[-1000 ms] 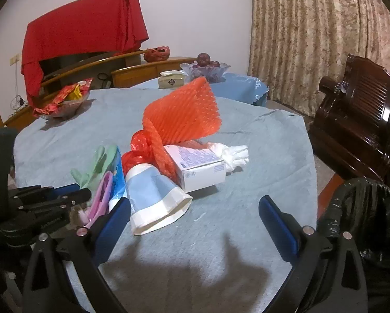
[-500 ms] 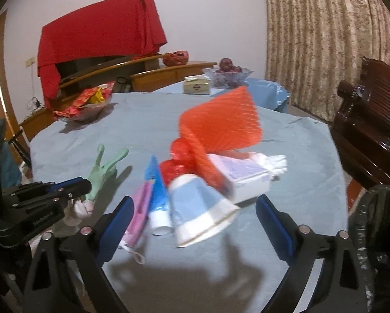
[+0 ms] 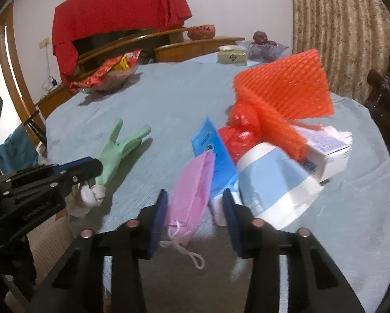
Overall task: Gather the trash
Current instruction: 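Grasp the pink mask with the right tool while the left tool holds the glove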
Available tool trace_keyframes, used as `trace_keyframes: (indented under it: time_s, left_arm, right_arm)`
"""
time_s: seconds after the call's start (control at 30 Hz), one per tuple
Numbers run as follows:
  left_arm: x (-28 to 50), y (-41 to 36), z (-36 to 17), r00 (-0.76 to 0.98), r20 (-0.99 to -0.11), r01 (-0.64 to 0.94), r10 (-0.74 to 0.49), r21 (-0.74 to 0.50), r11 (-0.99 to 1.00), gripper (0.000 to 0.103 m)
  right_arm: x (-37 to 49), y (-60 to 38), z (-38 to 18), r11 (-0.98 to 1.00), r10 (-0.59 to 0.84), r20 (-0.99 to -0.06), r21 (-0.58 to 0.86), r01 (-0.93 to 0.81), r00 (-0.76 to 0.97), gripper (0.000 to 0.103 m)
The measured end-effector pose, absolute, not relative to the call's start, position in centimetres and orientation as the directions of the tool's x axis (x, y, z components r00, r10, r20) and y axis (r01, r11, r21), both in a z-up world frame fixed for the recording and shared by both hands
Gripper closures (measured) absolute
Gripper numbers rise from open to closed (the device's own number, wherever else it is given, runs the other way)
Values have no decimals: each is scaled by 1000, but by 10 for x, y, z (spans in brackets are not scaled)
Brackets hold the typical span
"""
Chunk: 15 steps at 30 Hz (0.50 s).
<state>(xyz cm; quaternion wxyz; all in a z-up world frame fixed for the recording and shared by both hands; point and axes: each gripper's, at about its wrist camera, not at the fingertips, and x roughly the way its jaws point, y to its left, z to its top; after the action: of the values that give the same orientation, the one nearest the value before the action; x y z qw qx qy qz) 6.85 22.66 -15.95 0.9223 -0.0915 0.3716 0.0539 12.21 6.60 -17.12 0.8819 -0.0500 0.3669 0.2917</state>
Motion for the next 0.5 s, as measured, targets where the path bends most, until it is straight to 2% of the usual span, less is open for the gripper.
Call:
trace_keyframes:
  time_s: [0.13,0.2,0.5]
  left_arm:
    - [69,227,-158,723,-690,-162,24,-136,977,94]
    - [69,226,-157,728,-685,-158,25,-133,978,94]
    - [67,214,-139,757,-654,-142,21,-132,981,94]
  right_arm:
    - [124,74,-181,818,468,-704,118,-562,534,92]
    - [123,73,-182,814,477,-704,128,-567,526,97]
    - [117,49,-141,810,515,-635,141,-569,576,100]
